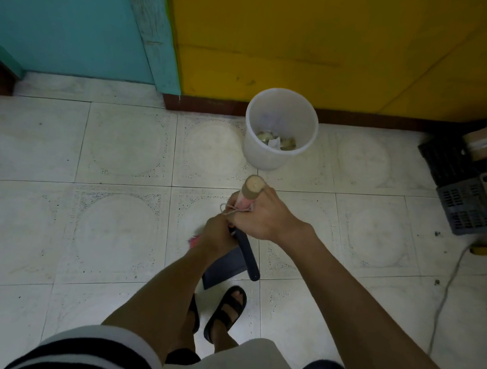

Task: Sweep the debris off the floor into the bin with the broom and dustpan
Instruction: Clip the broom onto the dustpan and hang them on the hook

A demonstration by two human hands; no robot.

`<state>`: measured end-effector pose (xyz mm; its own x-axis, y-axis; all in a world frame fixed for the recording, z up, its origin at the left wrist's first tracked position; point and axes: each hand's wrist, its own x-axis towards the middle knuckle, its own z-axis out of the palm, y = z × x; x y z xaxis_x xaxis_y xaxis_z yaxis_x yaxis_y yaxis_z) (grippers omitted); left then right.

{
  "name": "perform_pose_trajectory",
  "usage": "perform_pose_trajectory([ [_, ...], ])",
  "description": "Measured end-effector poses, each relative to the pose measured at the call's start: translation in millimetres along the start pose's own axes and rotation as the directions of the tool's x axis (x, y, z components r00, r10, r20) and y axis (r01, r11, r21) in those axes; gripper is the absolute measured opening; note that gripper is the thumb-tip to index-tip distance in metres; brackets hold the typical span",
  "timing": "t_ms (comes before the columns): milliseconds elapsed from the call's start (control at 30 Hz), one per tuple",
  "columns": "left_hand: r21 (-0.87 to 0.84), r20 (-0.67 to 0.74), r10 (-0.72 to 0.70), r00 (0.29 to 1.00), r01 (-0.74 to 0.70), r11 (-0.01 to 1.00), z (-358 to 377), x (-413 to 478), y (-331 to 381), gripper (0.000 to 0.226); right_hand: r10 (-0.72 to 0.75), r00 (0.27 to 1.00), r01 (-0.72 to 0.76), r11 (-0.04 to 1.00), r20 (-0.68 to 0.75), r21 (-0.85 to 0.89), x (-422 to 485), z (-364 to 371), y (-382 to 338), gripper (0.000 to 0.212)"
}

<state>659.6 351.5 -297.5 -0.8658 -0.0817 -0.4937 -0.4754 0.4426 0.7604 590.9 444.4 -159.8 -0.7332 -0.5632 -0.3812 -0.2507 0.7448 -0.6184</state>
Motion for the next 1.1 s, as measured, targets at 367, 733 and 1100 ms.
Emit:
perform_pose_trajectory([
  [367, 0.111, 0.008, 0.038, 0.999, -0.039, 0.993, 7, 7, -6, 0.018, 0.045, 0.999, -0.043, 0.997, -0.026, 0.059, -6, -2, 12, 0.02],
  [733, 0.125, -0.045, 0.122, 0.992, -0.115, 0.985, -13, 8, 7, 0.016, 0.084, 0.987, -0.069, 0.991, -0.134, 0.116, -13, -1, 6, 0.019],
  [1100, 0.06, -0.046, 0.104, 0.994, -0.101, 0.993, -61, 7, 76, 0.013, 0.386, 0.922, -0.332, 0.766, 0.02, 0.55, -7, 16, 5, 0.04],
])
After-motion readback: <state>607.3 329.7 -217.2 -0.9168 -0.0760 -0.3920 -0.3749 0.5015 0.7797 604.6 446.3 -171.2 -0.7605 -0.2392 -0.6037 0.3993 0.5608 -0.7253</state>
